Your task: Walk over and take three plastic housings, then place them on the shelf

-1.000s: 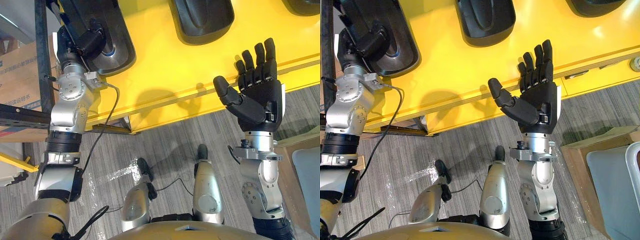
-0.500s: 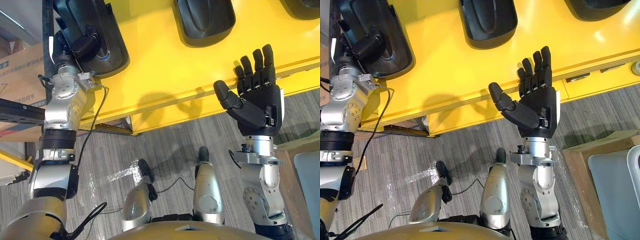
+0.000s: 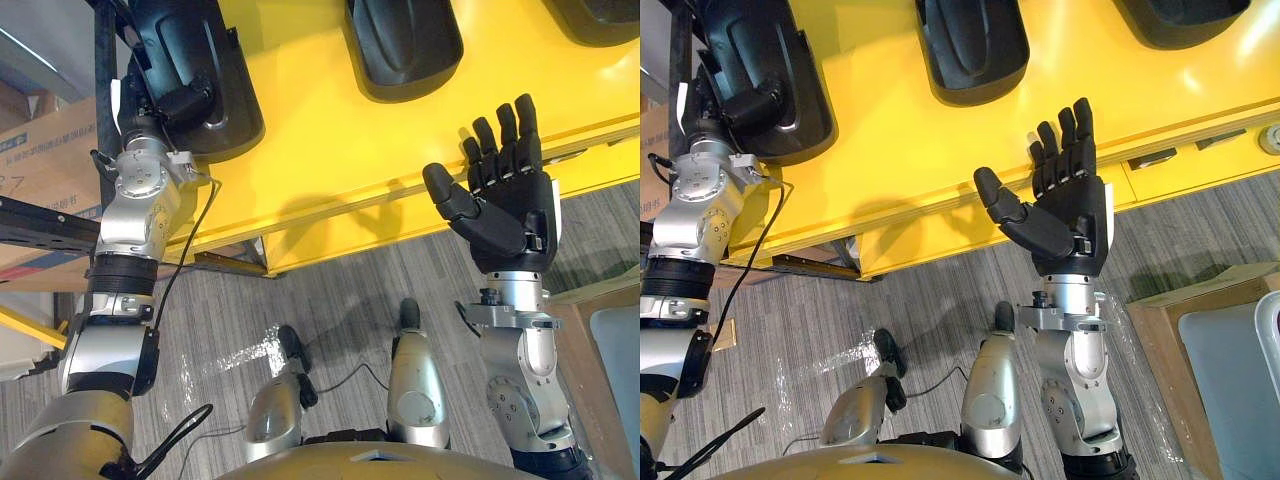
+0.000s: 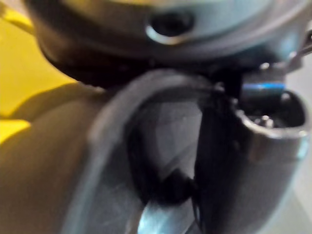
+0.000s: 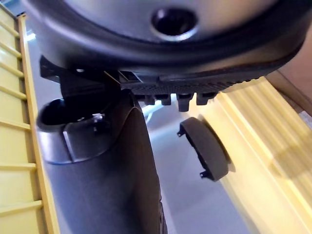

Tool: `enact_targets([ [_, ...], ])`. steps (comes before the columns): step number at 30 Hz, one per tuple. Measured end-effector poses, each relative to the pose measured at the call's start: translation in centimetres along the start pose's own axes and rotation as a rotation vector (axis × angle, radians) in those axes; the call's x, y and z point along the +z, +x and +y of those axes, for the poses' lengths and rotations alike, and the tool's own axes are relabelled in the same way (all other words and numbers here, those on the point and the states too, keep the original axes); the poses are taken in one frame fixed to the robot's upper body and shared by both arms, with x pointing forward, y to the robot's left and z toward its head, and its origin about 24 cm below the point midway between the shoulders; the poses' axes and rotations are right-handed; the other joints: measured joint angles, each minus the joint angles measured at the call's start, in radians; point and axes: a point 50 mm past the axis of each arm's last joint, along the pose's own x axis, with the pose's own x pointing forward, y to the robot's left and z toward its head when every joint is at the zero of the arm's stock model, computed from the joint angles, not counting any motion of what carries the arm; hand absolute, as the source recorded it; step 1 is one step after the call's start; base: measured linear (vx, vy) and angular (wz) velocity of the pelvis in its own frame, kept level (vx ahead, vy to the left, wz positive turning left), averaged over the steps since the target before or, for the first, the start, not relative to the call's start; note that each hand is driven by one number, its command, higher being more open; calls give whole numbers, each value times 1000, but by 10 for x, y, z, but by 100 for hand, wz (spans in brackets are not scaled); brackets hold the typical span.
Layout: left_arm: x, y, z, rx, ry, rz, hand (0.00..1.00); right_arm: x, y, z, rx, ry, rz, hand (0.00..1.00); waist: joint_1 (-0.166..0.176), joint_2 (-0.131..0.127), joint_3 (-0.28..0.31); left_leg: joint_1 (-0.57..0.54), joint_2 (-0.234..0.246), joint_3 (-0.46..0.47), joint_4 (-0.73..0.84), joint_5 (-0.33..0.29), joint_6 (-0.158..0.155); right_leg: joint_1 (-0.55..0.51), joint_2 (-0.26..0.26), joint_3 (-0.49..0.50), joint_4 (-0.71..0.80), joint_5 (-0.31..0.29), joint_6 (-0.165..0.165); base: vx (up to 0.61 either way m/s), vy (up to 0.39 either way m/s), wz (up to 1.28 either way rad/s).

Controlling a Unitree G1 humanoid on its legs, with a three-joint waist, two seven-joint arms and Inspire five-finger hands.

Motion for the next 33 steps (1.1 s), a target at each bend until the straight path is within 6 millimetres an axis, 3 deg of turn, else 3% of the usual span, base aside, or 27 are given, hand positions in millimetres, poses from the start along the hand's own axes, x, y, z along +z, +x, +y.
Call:
enact_targets([
  [9, -17, 0, -4, -49, 38, 78, 100, -6, -8, -6, -28, -11, 43, 100, -5, -9, -45, 34, 0, 3, -14, 0, 0, 50, 4, -7, -49, 20, 7, 1, -1, 0],
  [21, -20, -1, -4, -46, 22, 83, 100, -13, -11, -9, 0, -21, 81, 100, -26, -5, -66, 72, -1, -2, -27, 0, 0, 108, 6, -24, -92, 37, 10, 0, 0, 0],
  [24, 8, -3, -8, -81, -54, -49, 100, -14, -11, -7, 36, -27, 83, 100, -25, -4, -76, 88, -2, -11, -33, 0, 0, 134, 6, -35, -102, 37, 10, 19, -5, 7],
  [26, 57, -16, -12, -130, -98, -301, 100, -15, -11, -5, 67, -35, 86, 100, -11, -3, -103, 90, -2, -19, -37, 0, 0, 140, 6, -43, -103, 37, 9, 31, -13, 9],
  [30, 118, -53, -21, -229, -193, -656, 100, -22, -6, -5, 103, -140, 97, 100, -1, 14, -168, 105, -2, -52, -38, -1, -1, 194, 2, -84, -133, 36, 9, 34, -17, 19],
  [33, 136, -74, -22, -265, -250, -798, 100, -23, 1, 2, 153, -180, 82, 100, 5, 35, -202, 106, 0, -69, -38, -2, -1, 217, 1, -106, -145, 35, 10, -6, -8, 21],
])
